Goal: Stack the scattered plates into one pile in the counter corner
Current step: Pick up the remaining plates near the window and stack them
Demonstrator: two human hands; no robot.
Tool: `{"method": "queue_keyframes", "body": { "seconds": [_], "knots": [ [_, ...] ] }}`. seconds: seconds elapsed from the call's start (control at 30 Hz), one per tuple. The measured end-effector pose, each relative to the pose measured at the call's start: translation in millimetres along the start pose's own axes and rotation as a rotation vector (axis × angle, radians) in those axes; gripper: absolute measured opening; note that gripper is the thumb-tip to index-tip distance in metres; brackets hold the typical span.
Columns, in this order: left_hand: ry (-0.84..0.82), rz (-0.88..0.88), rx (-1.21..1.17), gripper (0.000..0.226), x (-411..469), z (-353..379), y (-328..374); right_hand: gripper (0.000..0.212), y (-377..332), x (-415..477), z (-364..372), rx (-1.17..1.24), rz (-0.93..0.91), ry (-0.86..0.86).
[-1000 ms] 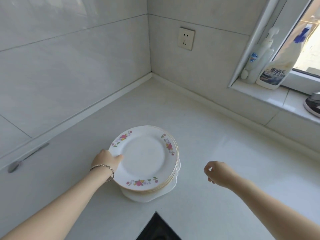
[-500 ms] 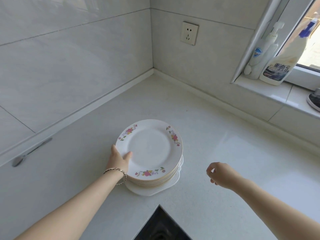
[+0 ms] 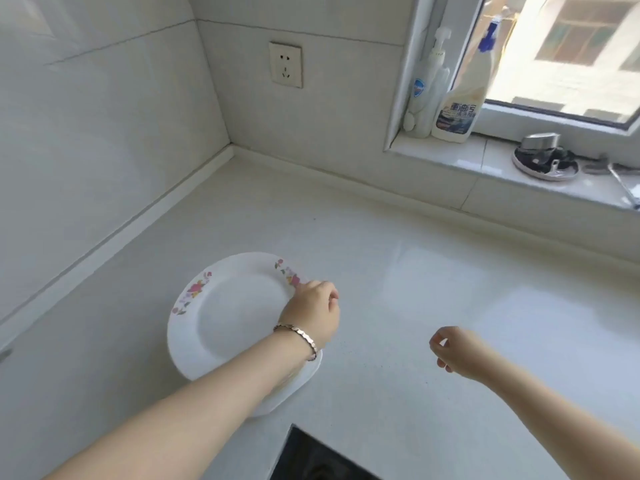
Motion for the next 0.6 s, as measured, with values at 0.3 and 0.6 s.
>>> {"method": "queue_keyframes", "body": {
  "seconds": [0.3,0.6],
  "knots": [
    [-0.529,0.214,0.164,0.029,27,113,158,0.014,151,-78,-38,0.285,0.247,0.202],
    [-0.734,0.319,0.283,0.027,2,255,303,0.017,330,-148,-55,0.380,0.472,0.291]
  ]
}}
Point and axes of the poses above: each hand's wrist, its own x-axis towards the middle knuckle, its own z-axis out of the palm, y = z × x, the point moved 4 cm from there along x, towards the middle knuckle, and after that the axes turned 7 degrees about -y, right-handed, at the moved point
